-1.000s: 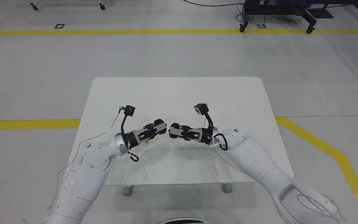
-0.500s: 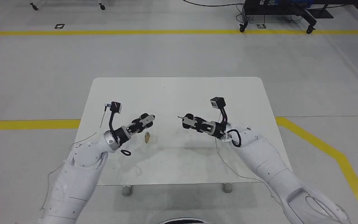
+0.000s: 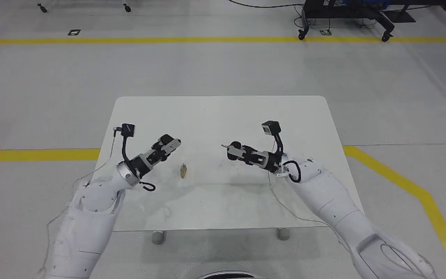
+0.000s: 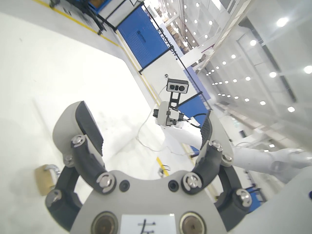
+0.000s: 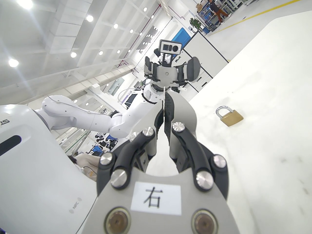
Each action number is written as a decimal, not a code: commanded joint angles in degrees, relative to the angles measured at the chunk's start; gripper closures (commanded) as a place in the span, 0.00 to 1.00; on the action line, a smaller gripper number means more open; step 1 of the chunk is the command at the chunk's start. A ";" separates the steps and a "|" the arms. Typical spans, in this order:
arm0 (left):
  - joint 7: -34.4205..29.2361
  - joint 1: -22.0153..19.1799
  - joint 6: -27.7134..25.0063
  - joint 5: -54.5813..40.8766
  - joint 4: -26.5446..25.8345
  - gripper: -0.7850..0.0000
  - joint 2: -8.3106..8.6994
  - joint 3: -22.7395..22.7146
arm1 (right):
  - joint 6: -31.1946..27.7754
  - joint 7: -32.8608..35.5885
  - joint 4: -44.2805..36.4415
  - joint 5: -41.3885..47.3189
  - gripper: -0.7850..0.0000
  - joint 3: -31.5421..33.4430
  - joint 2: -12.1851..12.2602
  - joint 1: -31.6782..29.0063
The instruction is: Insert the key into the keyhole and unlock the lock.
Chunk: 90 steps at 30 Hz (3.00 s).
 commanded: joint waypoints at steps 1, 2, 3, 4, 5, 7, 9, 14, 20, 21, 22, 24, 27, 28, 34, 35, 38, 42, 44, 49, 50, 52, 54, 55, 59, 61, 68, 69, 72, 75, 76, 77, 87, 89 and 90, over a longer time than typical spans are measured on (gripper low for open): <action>2.79 3.75 -1.88 13.53 -3.71 0.00 0.65 -4.37 | 0.00 0.00 0.00 0.00 1.00 0.00 0.00 0.00; 4.02 5.35 -1.44 19.94 -5.74 0.00 0.88 -5.89 | 0.00 0.00 0.00 0.00 1.00 0.00 0.00 0.00; 5.58 6.93 -0.19 26.75 -7.95 0.00 1.02 -6.93 | 0.00 0.00 0.00 0.00 1.00 0.00 0.00 0.00; 6.70 8.35 1.45 34.58 -10.18 0.00 1.15 -7.41 | 0.00 0.00 0.00 0.00 1.00 0.00 0.00 0.00; 8.40 9.68 2.84 40.04 -11.99 0.00 1.13 -7.07 | 0.00 0.00 0.00 0.00 1.00 0.00 0.00 0.00; 11.08 11.74 2.92 46.35 -13.92 0.00 1.05 -5.33 | 0.00 0.00 0.00 0.00 1.00 0.00 0.00 0.00; 12.38 12.34 3.45 52.73 -14.50 0.00 1.05 -3.87 | 0.00 0.00 0.00 0.00 1.00 0.00 0.00 0.00; 13.22 10.92 5.72 62.86 -12.88 0.00 0.70 2.20 | 0.00 0.00 0.00 0.00 1.00 0.00 0.00 0.00; 11.22 7.07 10.95 66.04 -9.11 0.00 -0.02 7.14 | 0.00 0.00 0.00 0.00 1.00 0.00 0.00 0.00; 10.64 6.43 11.52 65.80 -8.22 0.01 -0.14 7.76 | 0.00 0.00 0.00 0.00 1.00 0.00 0.00 0.00; 9.91 5.74 11.96 64.51 -7.15 0.01 -0.29 8.21 | 0.00 0.00 0.00 0.00 1.00 0.00 0.00 0.00; 7.41 3.82 13.83 64.01 -5.45 0.07 -0.52 9.00 | 0.00 0.00 0.00 0.00 1.00 0.00 0.00 0.00; 5.71 1.60 14.66 62.85 -3.80 0.16 -0.88 10.59 | 0.00 0.00 0.00 0.00 1.00 0.00 0.00 0.00; 5.65 1.08 14.80 63.04 -3.46 0.23 -0.97 11.06 | 0.00 0.00 0.00 0.00 1.00 0.00 0.00 0.00; 5.53 -0.52 15.61 64.71 -2.03 0.64 -1.30 13.24 | 0.00 0.00 0.00 0.00 1.00 0.00 0.00 0.00; 5.25 -0.74 15.90 65.14 -1.88 0.69 -1.34 13.57 | 0.00 0.00 0.00 0.00 1.00 0.00 0.00 0.00; 4.21 -1.06 17.23 65.86 -1.39 1.00 -1.42 13.90 | 0.00 0.00 0.00 0.00 1.00 0.00 0.00 0.00; 3.48 -0.52 16.68 65.23 -1.86 1.00 -1.35 13.64 | 0.00 0.00 0.00 0.00 1.00 0.00 0.00 0.00; 2.55 -0.38 16.77 64.28 -2.10 1.00 -1.28 13.04 | 0.00 0.00 0.00 0.00 1.00 0.00 0.00 0.00; 2.03 -0.55 17.07 62.54 -1.95 1.00 -1.27 12.31 | 0.00 0.00 0.00 0.00 1.00 0.00 0.00 0.00; 1.95 -0.70 16.71 61.31 -1.84 1.00 -1.29 12.15 | 0.00 0.00 0.00 0.00 1.00 0.00 0.00 0.00; 1.95 -1.04 14.58 57.55 -1.65 1.00 -1.31 11.70 | 0.00 0.00 0.00 0.00 1.00 0.00 0.00 0.00; 1.95 -1.61 12.96 54.81 -1.30 1.00 -1.23 10.79 | 0.00 0.00 0.00 0.00 1.00 0.00 0.00 0.00; 2.07 -1.91 12.60 54.08 -1.04 1.00 -1.21 10.54 | 0.00 0.00 0.00 0.00 1.00 0.00 0.00 0.00; 1.94 -4.17 10.70 56.35 0.11 1.00 -1.29 12.18 | 0.00 0.00 0.00 0.00 1.00 0.00 0.00 0.00; 2.20 -5.44 9.65 57.74 0.93 1.00 -1.45 13.78 | 0.00 0.00 0.00 0.00 1.00 0.00 0.00 0.00; 2.67 -9.30 11.70 59.77 5.16 1.00 -2.15 17.00 | 0.00 0.00 0.00 0.00 1.00 0.00 0.00 0.00; 2.73 -9.53 11.71 60.09 5.60 1.00 -2.23 17.53 | 0.00 0.00 0.00 0.00 1.00 0.00 0.00 0.00; 3.00 -9.98 11.49 60.32 6.77 1.00 -2.32 18.07 | 0.00 0.00 0.00 0.00 1.00 0.00 0.00 0.00; 3.21 -10.06 11.39 60.41 7.38 0.97 -2.30 18.05 | 0.00 0.00 0.00 0.00 1.00 0.00 0.00 0.00; 3.25 -9.97 11.28 60.42 7.37 0.90 -2.26 17.94 | 0.00 0.00 0.00 0.00 1.00 0.00 0.00 0.00; 3.19 -9.84 11.17 60.45 7.28 0.84 -2.21 17.80 | 0.00 0.00 0.00 0.00 1.00 0.00 0.00 0.00; 1.59 -7.27 9.80 60.19 4.12 0.63 -1.42 15.45 | 0.00 0.00 0.00 0.00 1.00 0.00 0.00 0.00; 1.40 -6.94 9.80 60.06 3.62 0.68 -1.30 15.01 | 0.00 0.00 0.00 0.00 1.00 0.00 0.00 0.00; 1.28 -6.80 9.77 60.05 3.39 0.72 -1.25 14.85 | 0.00 0.00 0.00 0.00 1.00 0.00 0.00 0.00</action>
